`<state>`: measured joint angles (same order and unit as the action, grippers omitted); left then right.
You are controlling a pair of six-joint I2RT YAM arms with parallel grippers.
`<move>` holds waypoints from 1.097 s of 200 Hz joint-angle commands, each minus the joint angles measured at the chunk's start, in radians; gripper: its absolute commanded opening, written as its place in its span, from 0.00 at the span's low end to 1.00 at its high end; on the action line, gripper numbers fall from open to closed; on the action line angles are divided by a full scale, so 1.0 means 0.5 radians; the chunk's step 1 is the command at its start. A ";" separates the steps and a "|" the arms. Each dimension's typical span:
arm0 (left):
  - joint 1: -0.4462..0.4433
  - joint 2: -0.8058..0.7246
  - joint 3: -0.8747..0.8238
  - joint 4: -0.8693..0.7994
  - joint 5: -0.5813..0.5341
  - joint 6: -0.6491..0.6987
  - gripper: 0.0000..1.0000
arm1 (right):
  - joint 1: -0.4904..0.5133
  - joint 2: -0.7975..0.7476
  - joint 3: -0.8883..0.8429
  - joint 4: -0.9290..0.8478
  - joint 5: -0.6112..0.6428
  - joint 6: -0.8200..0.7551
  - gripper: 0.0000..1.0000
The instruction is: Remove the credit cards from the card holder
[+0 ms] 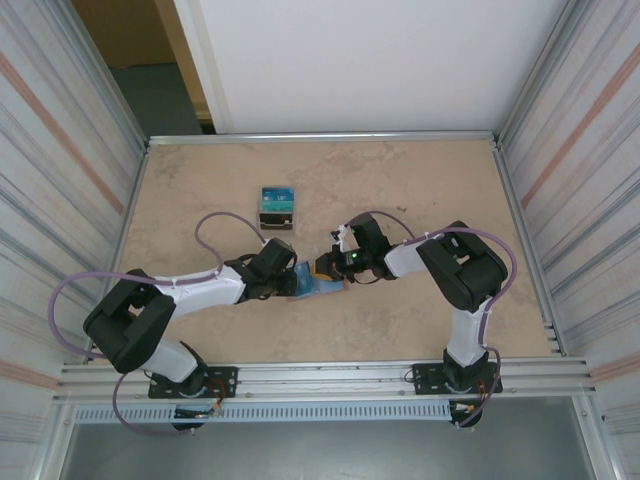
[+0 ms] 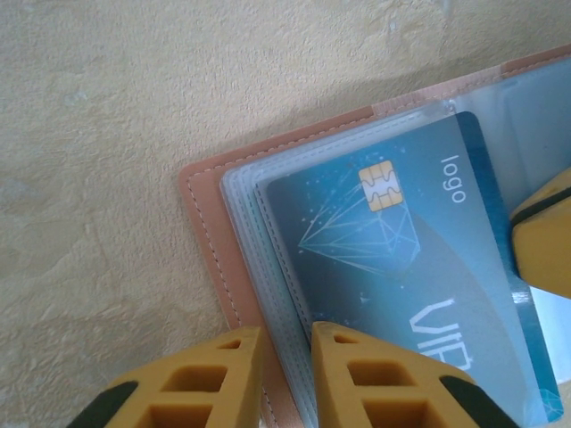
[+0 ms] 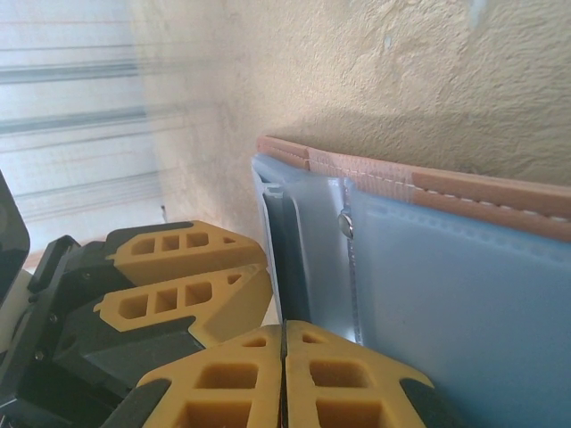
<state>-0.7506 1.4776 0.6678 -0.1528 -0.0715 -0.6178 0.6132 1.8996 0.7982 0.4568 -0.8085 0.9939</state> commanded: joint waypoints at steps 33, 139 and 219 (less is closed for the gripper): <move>0.004 0.035 0.014 -0.072 0.024 -0.022 0.23 | 0.028 0.031 0.015 -0.039 -0.018 -0.043 0.13; 0.005 0.036 0.017 -0.086 0.013 -0.029 0.23 | -0.005 -0.065 0.025 -0.295 0.100 -0.210 0.00; 0.004 0.021 0.010 -0.100 0.001 -0.039 0.20 | -0.044 -0.176 0.093 -0.733 0.272 -0.470 0.00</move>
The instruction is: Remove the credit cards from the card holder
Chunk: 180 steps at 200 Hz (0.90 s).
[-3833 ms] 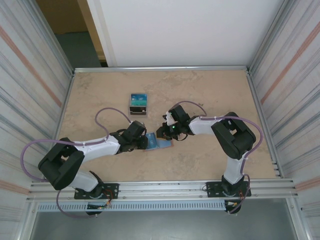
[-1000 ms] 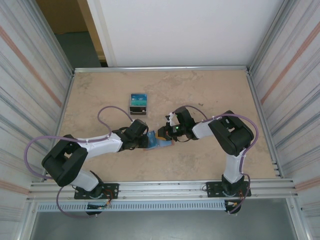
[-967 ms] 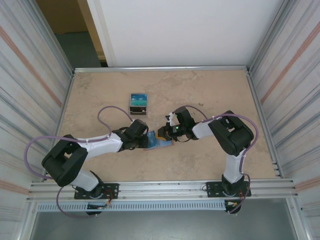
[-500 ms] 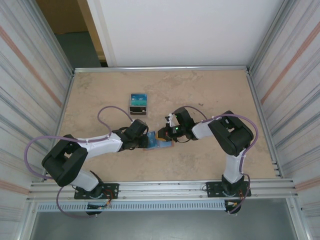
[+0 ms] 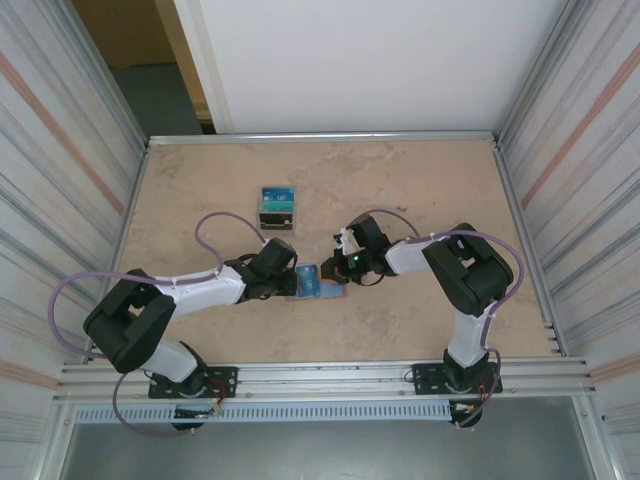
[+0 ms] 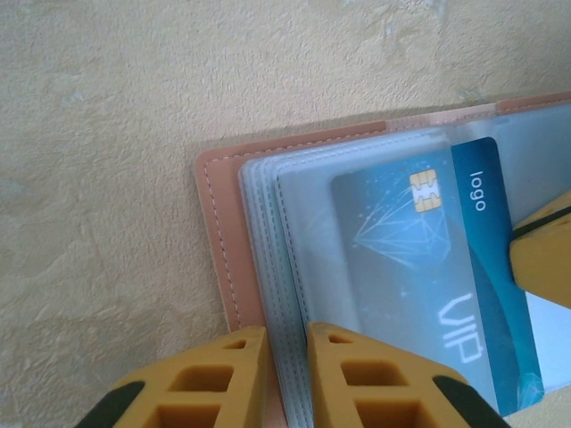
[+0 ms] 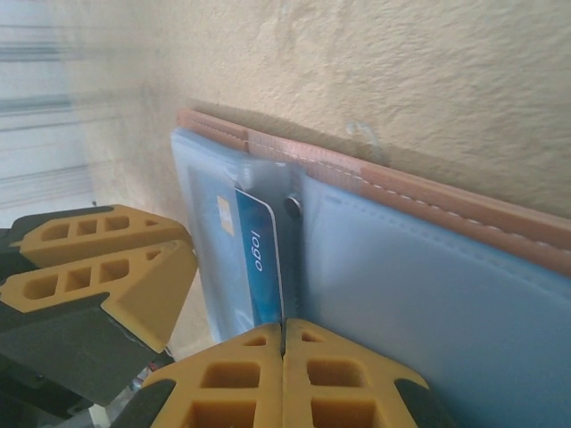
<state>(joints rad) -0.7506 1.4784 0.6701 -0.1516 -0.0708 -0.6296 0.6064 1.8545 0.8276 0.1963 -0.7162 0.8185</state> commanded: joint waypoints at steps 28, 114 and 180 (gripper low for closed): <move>0.006 -0.018 0.006 -0.105 0.003 -0.012 0.20 | -0.038 -0.119 0.059 -0.327 0.131 -0.182 0.00; -0.079 -0.258 0.102 -0.226 -0.271 0.098 0.71 | -0.034 -0.153 0.158 -0.505 0.177 -0.281 0.00; -0.218 0.114 0.388 -0.485 -0.590 0.229 0.81 | -0.039 -0.129 0.172 -0.541 0.180 -0.296 0.00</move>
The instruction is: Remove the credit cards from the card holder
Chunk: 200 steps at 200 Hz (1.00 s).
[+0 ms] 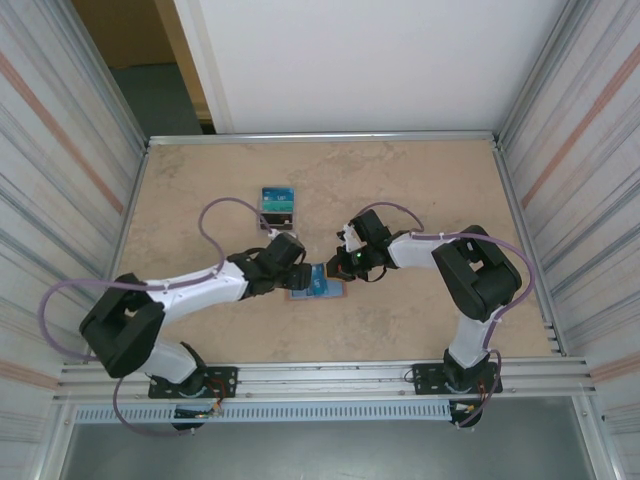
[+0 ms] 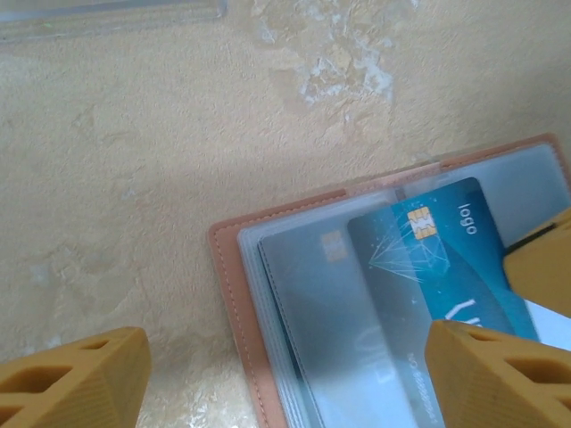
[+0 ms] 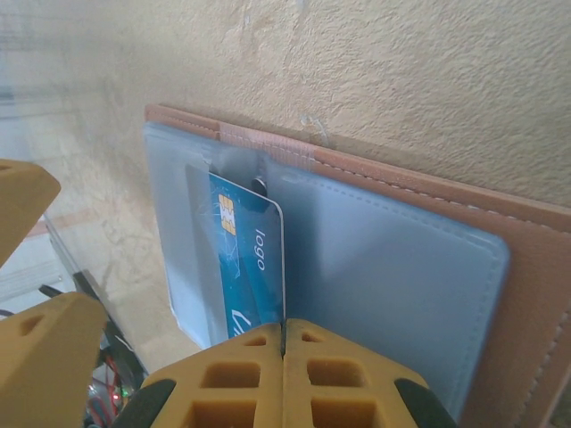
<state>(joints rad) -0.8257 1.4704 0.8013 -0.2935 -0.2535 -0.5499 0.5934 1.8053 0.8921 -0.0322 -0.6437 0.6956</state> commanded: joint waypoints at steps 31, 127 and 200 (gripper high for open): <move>-0.108 0.260 0.219 -0.329 -0.306 0.048 0.79 | -0.039 -0.042 0.043 -0.107 0.035 -0.057 0.00; -0.158 0.404 0.235 -0.318 -0.212 -0.027 0.74 | -0.076 -0.108 -0.034 0.029 -0.089 0.007 0.08; -0.178 0.393 0.186 -0.281 -0.167 -0.121 0.71 | -0.077 -0.031 -0.136 0.409 -0.303 0.129 0.23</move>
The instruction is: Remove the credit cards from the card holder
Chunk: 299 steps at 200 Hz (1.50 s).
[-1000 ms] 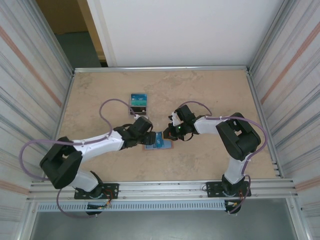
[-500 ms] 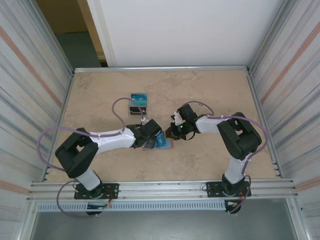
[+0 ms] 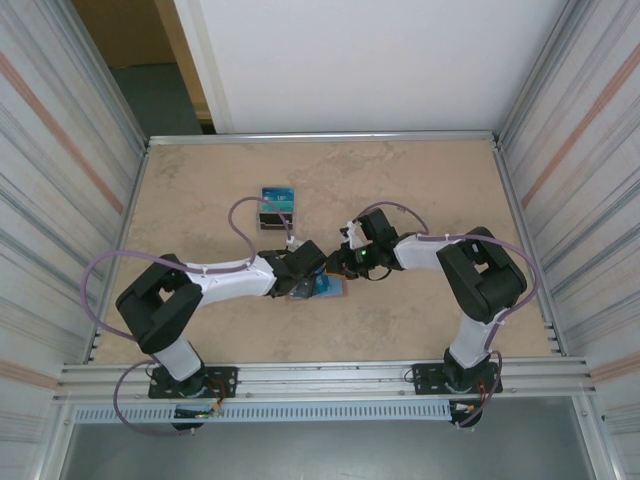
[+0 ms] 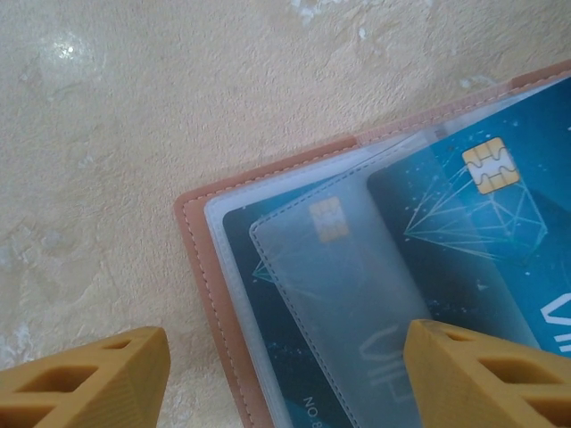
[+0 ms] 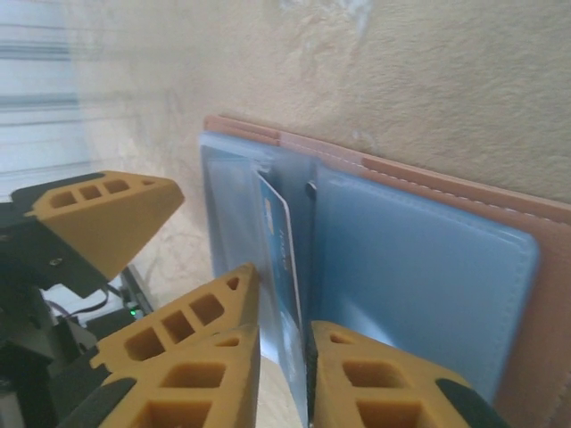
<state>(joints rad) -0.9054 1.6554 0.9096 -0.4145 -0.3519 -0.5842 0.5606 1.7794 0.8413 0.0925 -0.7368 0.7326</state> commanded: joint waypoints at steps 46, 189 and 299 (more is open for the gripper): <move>-0.018 0.021 -0.034 -0.041 0.026 -0.053 0.68 | 0.040 0.079 -0.010 0.211 -0.131 0.045 0.23; -0.018 -0.164 -0.202 0.284 0.323 -0.255 0.46 | -0.099 -0.103 0.148 -0.492 0.194 -0.323 0.04; 0.066 -0.833 -0.121 0.128 0.133 0.266 0.59 | -0.067 -0.729 0.228 -0.846 0.457 -0.821 0.00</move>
<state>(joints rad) -0.9001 1.3510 0.8295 -0.3328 -0.2470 -0.6006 0.5110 1.4910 0.9146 -0.2806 -0.5396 0.4263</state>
